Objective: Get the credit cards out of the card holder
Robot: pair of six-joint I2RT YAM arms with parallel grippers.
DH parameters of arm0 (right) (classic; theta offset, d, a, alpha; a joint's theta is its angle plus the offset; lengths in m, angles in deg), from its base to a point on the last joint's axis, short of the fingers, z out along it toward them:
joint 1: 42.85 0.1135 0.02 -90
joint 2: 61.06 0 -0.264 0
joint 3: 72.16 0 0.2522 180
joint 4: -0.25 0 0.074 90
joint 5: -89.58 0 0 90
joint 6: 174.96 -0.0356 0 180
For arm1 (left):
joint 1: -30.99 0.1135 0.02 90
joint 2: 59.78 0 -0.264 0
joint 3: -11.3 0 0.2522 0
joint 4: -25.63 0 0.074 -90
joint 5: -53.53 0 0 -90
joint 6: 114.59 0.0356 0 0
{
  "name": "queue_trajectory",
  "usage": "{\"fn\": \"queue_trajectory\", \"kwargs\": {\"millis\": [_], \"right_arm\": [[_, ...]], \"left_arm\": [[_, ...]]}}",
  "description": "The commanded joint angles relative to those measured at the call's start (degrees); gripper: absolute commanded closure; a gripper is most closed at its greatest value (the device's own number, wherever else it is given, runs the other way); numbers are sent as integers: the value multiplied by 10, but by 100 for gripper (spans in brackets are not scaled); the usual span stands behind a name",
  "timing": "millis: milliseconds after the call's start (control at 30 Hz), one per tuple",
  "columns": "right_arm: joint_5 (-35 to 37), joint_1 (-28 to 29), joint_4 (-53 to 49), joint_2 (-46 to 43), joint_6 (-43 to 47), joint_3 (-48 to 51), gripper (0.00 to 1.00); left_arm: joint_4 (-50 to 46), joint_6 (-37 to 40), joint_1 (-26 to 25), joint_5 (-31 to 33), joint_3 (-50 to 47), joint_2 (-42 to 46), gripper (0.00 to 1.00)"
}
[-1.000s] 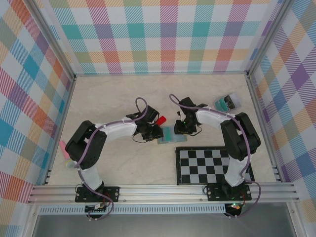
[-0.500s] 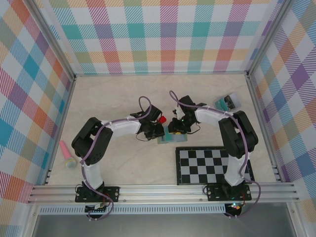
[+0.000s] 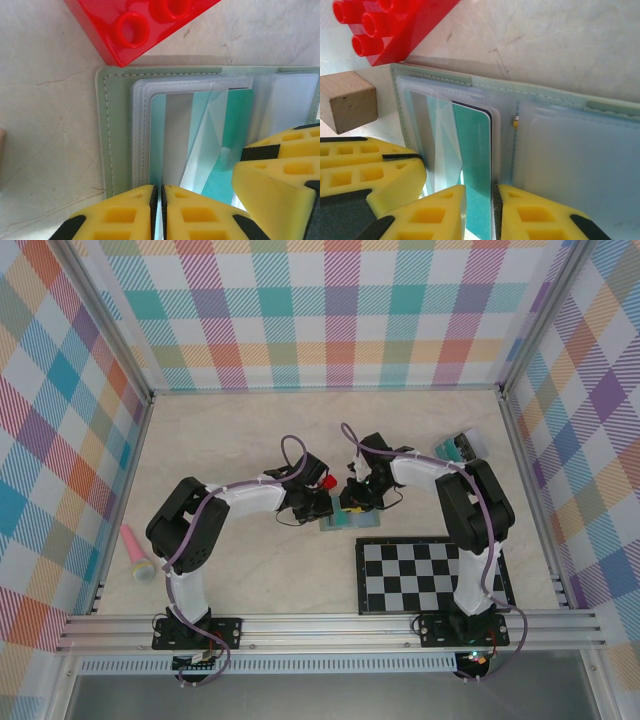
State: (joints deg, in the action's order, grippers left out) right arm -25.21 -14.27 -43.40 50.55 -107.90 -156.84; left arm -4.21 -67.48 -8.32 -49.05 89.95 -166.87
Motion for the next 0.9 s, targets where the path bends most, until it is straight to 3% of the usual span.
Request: {"fn": "queue_trajectory", "kwargs": {"millis": [0, 267, 467, 667, 867], "right_arm": [[-23, -1, -25, 13, 19, -18, 79], [-52, 0, -19, 18, 32, -17, 81], [-59, -1, -18, 18, 37, -18, 89], [-9, -1, -34, -3, 40, -16, 99], [34, -13, -47, -35, 44, 1, 100]], "left_arm": [[-12, -9, -7, 5, -12, -16, 87], [-8, -10, -7, 0, -14, -20, 87], [-8, -11, -7, -2, -11, -17, 87], [-26, -7, -7, 11, -3, 0, 82], [-40, -6, -6, 27, -19, 13, 76]]}}
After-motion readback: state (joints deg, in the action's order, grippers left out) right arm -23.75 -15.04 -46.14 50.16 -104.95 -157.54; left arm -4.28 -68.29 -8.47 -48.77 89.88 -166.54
